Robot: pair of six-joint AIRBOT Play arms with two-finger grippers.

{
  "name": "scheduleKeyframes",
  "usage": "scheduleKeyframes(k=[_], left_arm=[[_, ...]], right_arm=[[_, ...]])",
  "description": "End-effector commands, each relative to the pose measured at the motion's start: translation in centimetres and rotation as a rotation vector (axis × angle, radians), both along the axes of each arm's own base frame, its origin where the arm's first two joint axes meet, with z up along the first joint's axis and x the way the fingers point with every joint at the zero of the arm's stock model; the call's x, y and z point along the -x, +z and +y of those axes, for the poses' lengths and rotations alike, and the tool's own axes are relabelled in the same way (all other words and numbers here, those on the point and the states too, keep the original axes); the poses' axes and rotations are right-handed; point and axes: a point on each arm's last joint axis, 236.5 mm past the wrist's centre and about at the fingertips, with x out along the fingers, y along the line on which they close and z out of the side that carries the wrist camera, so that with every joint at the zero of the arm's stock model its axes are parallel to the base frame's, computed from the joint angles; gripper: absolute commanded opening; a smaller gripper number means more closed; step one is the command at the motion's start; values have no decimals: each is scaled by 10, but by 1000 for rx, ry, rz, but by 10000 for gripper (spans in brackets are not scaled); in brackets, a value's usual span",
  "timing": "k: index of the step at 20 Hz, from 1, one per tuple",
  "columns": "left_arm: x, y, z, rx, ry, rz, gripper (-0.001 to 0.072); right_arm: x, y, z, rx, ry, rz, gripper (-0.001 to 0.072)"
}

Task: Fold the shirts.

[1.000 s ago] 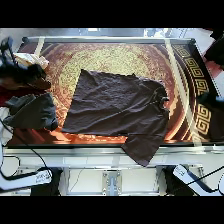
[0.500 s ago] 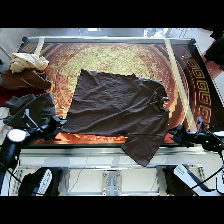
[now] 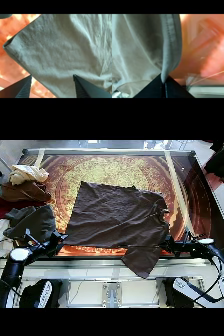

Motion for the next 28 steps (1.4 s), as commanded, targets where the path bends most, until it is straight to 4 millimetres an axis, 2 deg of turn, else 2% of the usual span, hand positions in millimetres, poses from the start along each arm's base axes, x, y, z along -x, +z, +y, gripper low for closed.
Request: scheduleKeyframes(k=[1,5,7,9,13,14,15,18,19,21,22,23,25,26,28], left_arm=[[3,-8,3,32,57,58,561],[7,-34,5,53,81,162,561],[9,-47,13,14,78,191,561],[4,-55,21,-2,111,197,561],[2,-72,23,15,147,242,556],[-4,-72,22,15,143,218,532],[-13,-70,20,22,140,180,443],[-38,-59,11,31,94,53,39],[-47,-51,7,22,58,-3,9],[-70,-14,-3,-8,-69,-158,7],[-80,20,-11,-28,-173,-264,6],[-86,54,-15,-49,-248,-347,6],[-80,128,-9,-193,-388,-483,5],[-70,165,4,-294,-400,-513,5],[-43,246,40,-570,-318,-600,5]], right_arm=[[-8,5,10,-36,12,-39,18],[-4,10,19,-74,35,-35,18],[-2,12,22,-86,60,-41,18],[-2,13,22,-83,65,-50,18],[-10,23,23,-86,48,-90,18],[-12,26,23,-84,44,-101,18],[-14,29,23,-83,40,-114,18],[-22,42,24,-81,33,-177,17],[-26,49,25,-81,30,-207,17],[-33,77,27,-54,97,-317,15],[-36,97,27,-26,150,-383,15],[-38,126,27,14,202,-460,14],[-37,199,31,128,294,-643,14],[-32,239,34,204,315,-730,14],[-11,329,35,435,270,-910,14]])
